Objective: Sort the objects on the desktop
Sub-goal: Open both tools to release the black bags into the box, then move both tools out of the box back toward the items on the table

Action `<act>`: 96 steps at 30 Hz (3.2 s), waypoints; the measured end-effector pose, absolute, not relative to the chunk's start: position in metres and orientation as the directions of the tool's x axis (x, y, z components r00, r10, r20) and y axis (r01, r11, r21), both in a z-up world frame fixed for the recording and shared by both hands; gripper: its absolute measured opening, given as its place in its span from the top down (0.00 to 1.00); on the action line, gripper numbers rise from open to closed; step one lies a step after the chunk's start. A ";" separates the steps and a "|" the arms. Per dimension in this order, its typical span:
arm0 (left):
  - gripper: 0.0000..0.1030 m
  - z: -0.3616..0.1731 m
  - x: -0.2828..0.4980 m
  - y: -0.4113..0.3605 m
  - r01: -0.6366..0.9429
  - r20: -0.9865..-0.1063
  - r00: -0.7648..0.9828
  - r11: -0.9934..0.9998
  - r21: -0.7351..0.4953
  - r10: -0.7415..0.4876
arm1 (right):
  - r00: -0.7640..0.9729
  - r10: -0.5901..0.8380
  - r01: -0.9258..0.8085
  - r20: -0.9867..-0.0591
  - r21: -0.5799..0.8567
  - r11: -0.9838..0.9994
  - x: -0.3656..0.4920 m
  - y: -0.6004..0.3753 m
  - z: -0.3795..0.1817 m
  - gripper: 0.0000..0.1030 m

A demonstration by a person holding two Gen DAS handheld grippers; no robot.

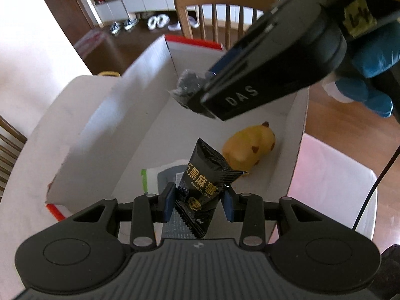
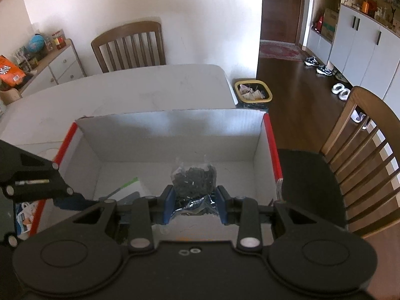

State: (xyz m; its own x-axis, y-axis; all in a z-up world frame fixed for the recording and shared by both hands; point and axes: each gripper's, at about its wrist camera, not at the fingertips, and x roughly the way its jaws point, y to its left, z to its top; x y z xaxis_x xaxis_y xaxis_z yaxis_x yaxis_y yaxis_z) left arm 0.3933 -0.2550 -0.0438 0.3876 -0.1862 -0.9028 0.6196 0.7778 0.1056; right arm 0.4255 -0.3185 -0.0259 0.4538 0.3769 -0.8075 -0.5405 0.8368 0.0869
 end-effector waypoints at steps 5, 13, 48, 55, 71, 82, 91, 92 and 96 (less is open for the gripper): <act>0.64 -0.054 0.403 -0.260 0.631 -0.923 0.344 0.771 0.091 -0.173 | 0.434 0.363 -0.534 -0.824 0.090 0.841 0.437 -0.313 -0.037 0.67; 0.64 -0.068 0.417 -0.258 0.621 -0.945 0.294 0.780 0.074 -0.144 | 0.396 0.331 -0.517 -0.857 0.090 0.851 0.450 -0.306 -0.057 0.67; 0.33 -0.044 0.398 -0.232 0.548 -0.918 0.364 0.834 0.072 -0.160 | 0.375 0.303 -0.475 -0.876 0.099 0.874 0.449 -0.314 -0.053 0.48; 0.33 -0.035 0.390 -0.222 0.521 -0.896 0.402 0.852 0.054 -0.190 | 0.391 0.317 -0.484 -0.864 0.100 0.869 0.432 -0.312 -0.039 0.48; 0.33 0.001 0.342 -0.193 0.424 -0.815 0.522 0.906 -0.010 -0.253 | 0.439 0.424 -0.526 -0.792 0.156 0.836 0.379 -0.310 0.004 0.48; 0.33 0.018 0.304 -0.164 0.386 -0.770 0.578 0.922 -0.034 -0.271 | 0.475 0.445 -0.527 -0.760 0.159 0.835 0.343 -0.301 0.018 0.48; 0.33 0.027 0.282 -0.143 0.372 -0.739 0.611 0.927 -0.049 -0.284 | 0.481 0.450 -0.517 -0.752 0.171 0.839 0.319 -0.289 0.023 0.48; 0.33 0.027 0.280 -0.140 0.371 -0.737 0.612 0.927 -0.051 -0.286 | 0.482 0.453 -0.517 -0.750 0.174 0.838 0.315 -0.286 0.023 0.48; 0.33 0.025 0.270 -0.126 0.364 -0.734 0.617 0.930 -0.056 -0.285 | 0.482 0.462 -0.519 -0.744 0.183 0.835 0.303 -0.274 0.022 0.48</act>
